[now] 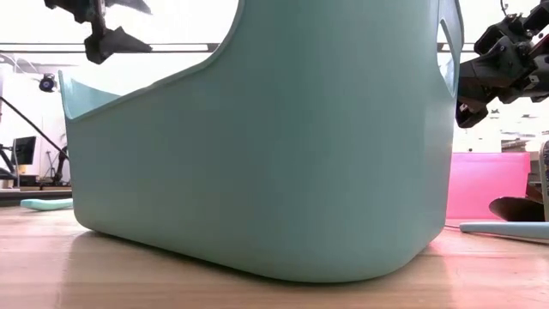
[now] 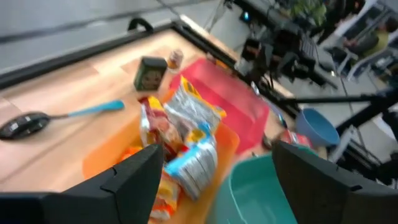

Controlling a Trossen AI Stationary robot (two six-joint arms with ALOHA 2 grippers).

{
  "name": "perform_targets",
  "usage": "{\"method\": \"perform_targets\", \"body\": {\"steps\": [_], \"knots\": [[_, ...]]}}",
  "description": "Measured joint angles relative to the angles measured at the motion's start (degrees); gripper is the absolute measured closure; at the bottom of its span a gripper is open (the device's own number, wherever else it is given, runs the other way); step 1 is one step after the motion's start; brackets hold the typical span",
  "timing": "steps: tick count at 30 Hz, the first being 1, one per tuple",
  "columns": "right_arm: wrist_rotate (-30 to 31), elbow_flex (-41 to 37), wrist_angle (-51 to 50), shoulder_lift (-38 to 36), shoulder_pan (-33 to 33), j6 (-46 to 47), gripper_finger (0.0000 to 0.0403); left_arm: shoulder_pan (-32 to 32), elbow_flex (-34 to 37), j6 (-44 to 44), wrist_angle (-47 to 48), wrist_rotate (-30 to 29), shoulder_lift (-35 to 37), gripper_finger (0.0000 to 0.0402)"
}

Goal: Pick & Place Food Item
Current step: Put the white seasoning bottle into the green bin

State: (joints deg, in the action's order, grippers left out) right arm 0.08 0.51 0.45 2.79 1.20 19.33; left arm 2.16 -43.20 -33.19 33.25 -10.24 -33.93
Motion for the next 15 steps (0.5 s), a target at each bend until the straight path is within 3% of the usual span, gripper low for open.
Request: {"method": "perform_targets", "body": {"steps": [6,15], "knots": [[0.0,0.0,0.0,0.0,0.0,0.0,0.0296,-7.65,-3.37,-6.56,4.06,-5.65,-4.3,0.0116],[-0.01,0.01,0.0,0.0,0.01,0.0,0.0296,-23.0,-7.99,-20.73,5.76,-21.5,-12.72,0.0116]]}}
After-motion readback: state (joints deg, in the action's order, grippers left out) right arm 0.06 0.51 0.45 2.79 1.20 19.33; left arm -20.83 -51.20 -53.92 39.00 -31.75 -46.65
